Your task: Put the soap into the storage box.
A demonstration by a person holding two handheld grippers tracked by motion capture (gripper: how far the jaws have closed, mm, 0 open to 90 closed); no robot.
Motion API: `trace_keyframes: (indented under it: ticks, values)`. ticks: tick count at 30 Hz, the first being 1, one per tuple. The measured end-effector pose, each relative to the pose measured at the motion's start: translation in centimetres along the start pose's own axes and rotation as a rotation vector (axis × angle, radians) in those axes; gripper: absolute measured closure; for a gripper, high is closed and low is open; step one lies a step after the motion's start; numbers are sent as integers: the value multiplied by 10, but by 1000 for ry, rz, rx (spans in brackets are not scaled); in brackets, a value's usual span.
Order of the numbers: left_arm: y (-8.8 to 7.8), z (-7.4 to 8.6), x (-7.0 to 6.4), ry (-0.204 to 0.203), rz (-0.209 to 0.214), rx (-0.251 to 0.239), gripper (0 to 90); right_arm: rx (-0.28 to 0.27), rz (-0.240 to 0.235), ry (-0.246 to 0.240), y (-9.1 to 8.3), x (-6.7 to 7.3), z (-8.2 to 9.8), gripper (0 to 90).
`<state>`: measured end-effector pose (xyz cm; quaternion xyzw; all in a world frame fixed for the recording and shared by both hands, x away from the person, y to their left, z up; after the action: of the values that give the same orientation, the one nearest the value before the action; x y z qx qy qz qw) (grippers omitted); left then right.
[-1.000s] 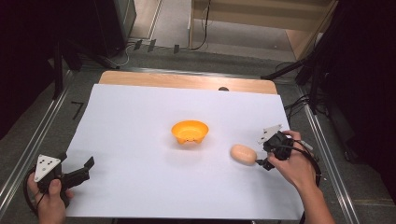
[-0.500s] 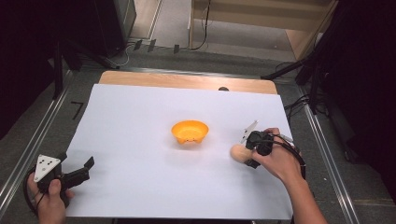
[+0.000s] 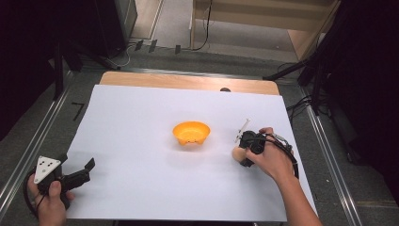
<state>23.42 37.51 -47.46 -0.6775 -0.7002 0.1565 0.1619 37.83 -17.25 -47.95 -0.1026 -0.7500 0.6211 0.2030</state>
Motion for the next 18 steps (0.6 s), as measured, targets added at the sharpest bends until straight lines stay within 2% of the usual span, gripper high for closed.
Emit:
trace_keyframes:
  ticks: [5, 9, 14, 18]
  values:
    - [0, 0, 0, 3, -1, 1, 44, 5, 5, -6, 0, 1, 0, 311]
    - [0, 0, 0, 3, -7, 2, 44, 4, 2, -32, 0, 1, -1, 329]
    - [0, 0, -1, 5, -8, 3, 44, 40, 4, -21, 0, 1, -5, 333]
    - [0, 0, 0, 0, -7, -1, 44, 40, 1, -29, 0, 1, -5, 334]
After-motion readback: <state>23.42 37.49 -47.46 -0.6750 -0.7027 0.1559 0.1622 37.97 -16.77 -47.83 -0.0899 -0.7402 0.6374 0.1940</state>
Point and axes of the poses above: each handheld gripper's, and its own axes: y roughly forward along the jaws, z roughly out of its underside, x roughly to its left, the point moved 3 cm from there along y, roughly forward along the jaws, and after that the axes turned 10 degrees about -z, right-handed, at the moved point
